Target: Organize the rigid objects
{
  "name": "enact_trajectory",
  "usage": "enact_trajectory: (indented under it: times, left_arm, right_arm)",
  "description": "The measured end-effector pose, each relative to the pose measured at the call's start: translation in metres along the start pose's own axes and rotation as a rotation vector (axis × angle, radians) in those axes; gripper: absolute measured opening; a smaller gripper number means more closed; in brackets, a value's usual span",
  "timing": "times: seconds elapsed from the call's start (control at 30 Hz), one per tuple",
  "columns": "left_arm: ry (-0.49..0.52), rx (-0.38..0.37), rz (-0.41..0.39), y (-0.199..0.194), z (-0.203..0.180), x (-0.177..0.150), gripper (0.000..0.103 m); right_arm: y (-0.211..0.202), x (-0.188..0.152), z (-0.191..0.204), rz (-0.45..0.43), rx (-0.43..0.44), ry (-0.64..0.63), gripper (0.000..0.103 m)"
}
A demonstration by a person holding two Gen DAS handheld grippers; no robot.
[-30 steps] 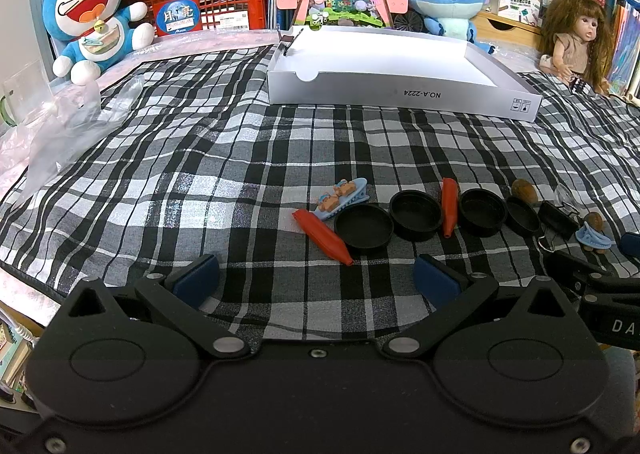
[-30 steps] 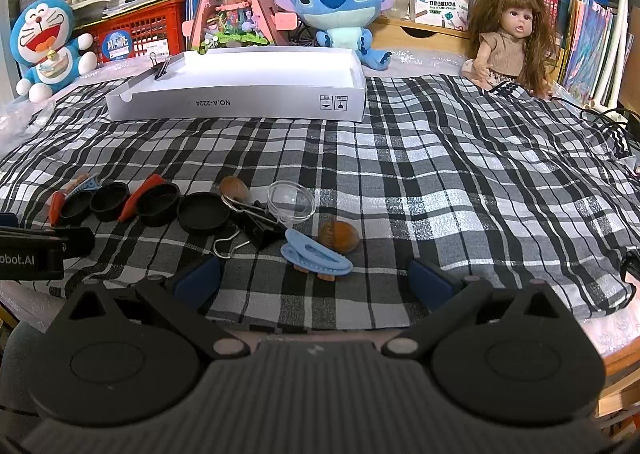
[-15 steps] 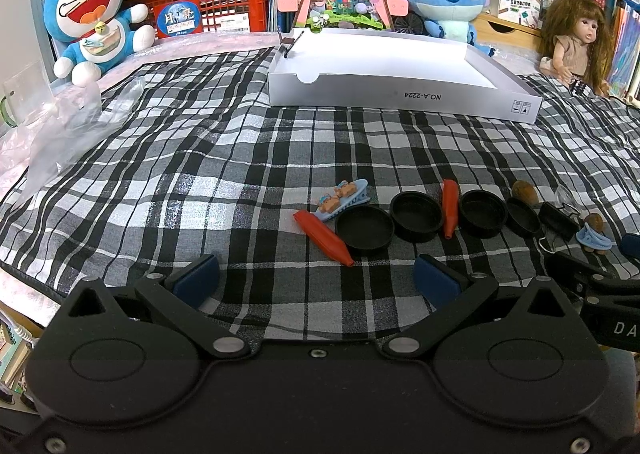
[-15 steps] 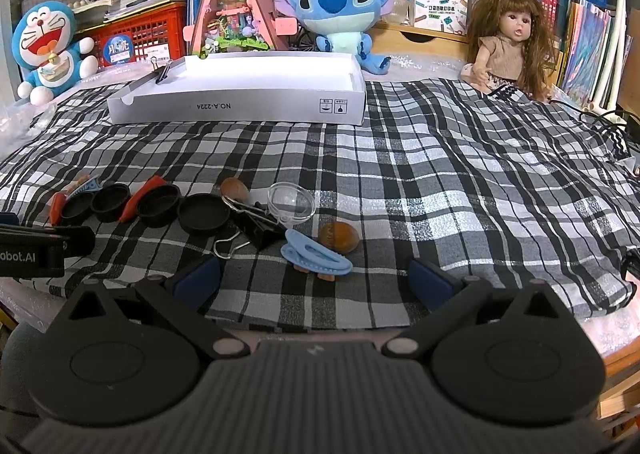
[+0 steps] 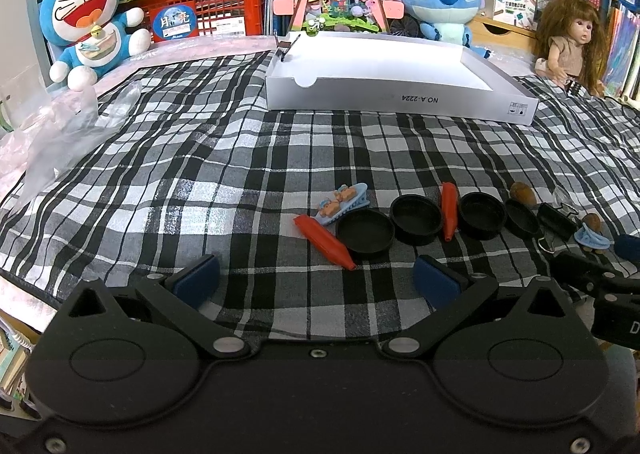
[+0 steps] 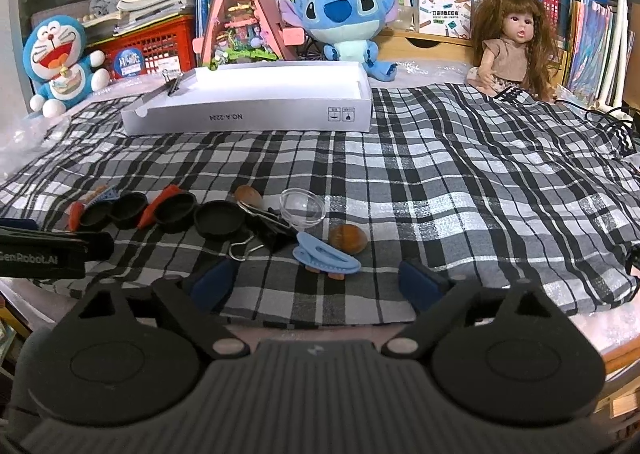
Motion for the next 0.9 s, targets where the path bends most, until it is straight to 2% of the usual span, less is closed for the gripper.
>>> enact_trajectory:
  times: [0.13,0.5,0.63,0.7,0.9]
  left_arm:
    - [0.003,-0.011,-0.017,-0.004,0.003,0.0,0.096]
    - [-0.036,-0.039,-0.077,-0.01,0.017,0.001,0.063]
    - [-0.04,-0.044,-0.094,-0.009,0.019,0.003,0.054]
    - [-0.038,-0.052,-0.095,-0.008,0.019,0.002,0.046]
    - [-0.005,-0.072,-0.12,-0.009,0.015,-0.002,0.045]
  right_arm:
    - [-0.003,0.001,0.0,-0.014,0.022,0.009,0.086]
    - [-0.01,0.003,0.0,-0.058,0.025,0.025,0.075]
    - [-0.008,0.006,-0.002,-0.057,0.018,0.045,0.072]
    - [-0.005,0.008,-0.003,-0.051,0.017,0.058,0.07]
    - [0.001,0.006,-0.002,-0.034,0.02,0.052,0.062]
Point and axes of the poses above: each gripper's, at about its wrist camera, not at the fingertips, and y roughly the way its jaws point, z to its left, x to its top, the point moved 3 cm from there along y, roughly the way its jaws point, and after that the axes turned 1 degree about -z, right-handed, at the moved point
